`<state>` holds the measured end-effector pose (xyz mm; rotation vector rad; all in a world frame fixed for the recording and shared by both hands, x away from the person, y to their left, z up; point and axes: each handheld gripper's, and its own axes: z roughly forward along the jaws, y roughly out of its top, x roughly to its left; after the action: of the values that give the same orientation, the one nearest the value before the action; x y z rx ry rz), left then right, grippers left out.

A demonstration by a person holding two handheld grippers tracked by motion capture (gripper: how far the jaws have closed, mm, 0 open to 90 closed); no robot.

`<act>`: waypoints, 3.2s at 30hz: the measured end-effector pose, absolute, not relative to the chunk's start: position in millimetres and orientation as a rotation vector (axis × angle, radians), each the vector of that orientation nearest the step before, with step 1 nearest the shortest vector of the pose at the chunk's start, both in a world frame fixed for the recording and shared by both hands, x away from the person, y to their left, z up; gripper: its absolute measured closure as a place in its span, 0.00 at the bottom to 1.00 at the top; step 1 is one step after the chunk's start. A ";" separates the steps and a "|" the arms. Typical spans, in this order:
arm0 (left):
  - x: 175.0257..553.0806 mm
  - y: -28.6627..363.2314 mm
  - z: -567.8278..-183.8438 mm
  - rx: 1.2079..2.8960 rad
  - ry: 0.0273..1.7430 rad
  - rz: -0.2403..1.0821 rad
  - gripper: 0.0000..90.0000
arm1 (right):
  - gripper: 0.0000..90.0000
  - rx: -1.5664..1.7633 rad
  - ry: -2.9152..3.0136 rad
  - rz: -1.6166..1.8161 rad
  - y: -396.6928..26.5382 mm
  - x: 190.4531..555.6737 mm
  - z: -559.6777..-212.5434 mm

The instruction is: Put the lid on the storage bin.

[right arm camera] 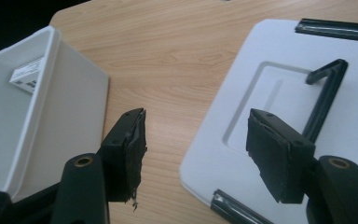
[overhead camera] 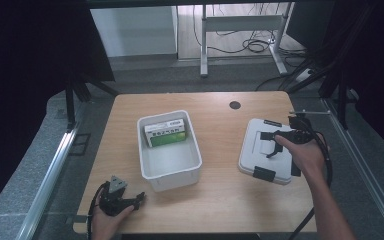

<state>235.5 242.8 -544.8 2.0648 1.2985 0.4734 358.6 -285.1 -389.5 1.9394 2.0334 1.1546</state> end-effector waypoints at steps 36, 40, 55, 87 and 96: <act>235.3 242.9 -544.8 2.068 1.296 0.473 0.16 | 0.49 2.122 1.955 0.922 -319.6 388.5 -434.9; 235.4 242.9 -544.8 2.068 1.296 0.473 0.16 | 0.51 2.130 1.951 0.904 -317.6 394.4 -438.4; 235.4 242.9 -544.8 2.067 1.296 0.473 0.15 | 0.57 2.183 1.928 0.782 -319.3 415.0 -452.1; 235.8 242.9 -544.8 2.070 1.293 0.471 0.15 | 0.93 2.573 1.770 0.786 -320.0 425.1 -462.0; 236.0 242.8 -544.8 2.070 1.293 0.471 0.15 | 0.94 2.523 1.793 0.867 -318.6 417.8 -442.2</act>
<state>236.0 242.8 -544.8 2.0704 1.2930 0.4713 417.8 -318.6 -442.2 2.5231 1.7929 0.8669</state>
